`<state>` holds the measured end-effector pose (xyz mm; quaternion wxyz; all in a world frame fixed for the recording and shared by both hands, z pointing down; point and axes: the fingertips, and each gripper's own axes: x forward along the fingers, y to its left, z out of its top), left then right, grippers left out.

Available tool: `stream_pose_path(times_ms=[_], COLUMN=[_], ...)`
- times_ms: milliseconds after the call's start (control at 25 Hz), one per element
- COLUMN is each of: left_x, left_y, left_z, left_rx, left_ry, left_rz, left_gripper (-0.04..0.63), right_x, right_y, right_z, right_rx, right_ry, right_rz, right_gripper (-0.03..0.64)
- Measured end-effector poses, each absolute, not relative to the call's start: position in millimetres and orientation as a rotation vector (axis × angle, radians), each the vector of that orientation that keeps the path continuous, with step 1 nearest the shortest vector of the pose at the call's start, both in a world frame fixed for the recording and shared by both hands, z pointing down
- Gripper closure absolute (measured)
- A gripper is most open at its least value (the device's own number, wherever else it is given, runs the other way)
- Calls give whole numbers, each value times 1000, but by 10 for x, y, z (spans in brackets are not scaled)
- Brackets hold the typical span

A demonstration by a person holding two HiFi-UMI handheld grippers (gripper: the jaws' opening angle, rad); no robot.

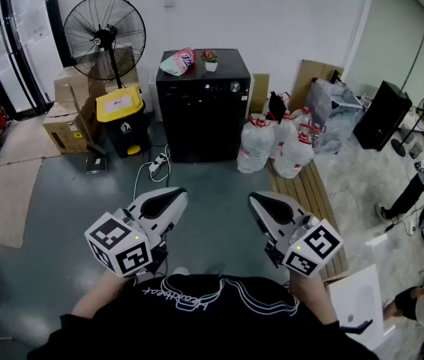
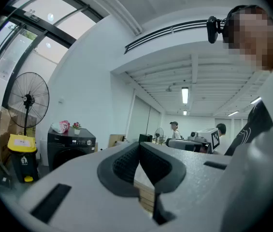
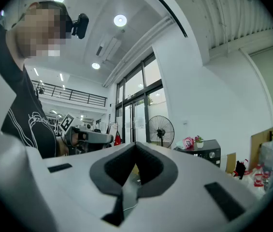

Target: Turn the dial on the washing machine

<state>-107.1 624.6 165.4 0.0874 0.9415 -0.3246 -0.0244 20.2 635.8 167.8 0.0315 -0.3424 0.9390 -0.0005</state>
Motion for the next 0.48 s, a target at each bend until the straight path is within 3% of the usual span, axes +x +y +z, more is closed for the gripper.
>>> stream_pose_path(times_ms=[400,480], left_x=[-887,-882], left_y=[6329,6328], left_z=[1689,1694], left_rx=[2787,2784], left_ry=[-926,-922], left_rz=[-90,-81], left_gripper=[589,591], right_x=[382,392], right_y=[6451,6425], right_z=[1675,1686], right_rx=[-1134,-1148], right_ry=[2878,2880], right_rz=[69,62], right_gripper=[611,526])
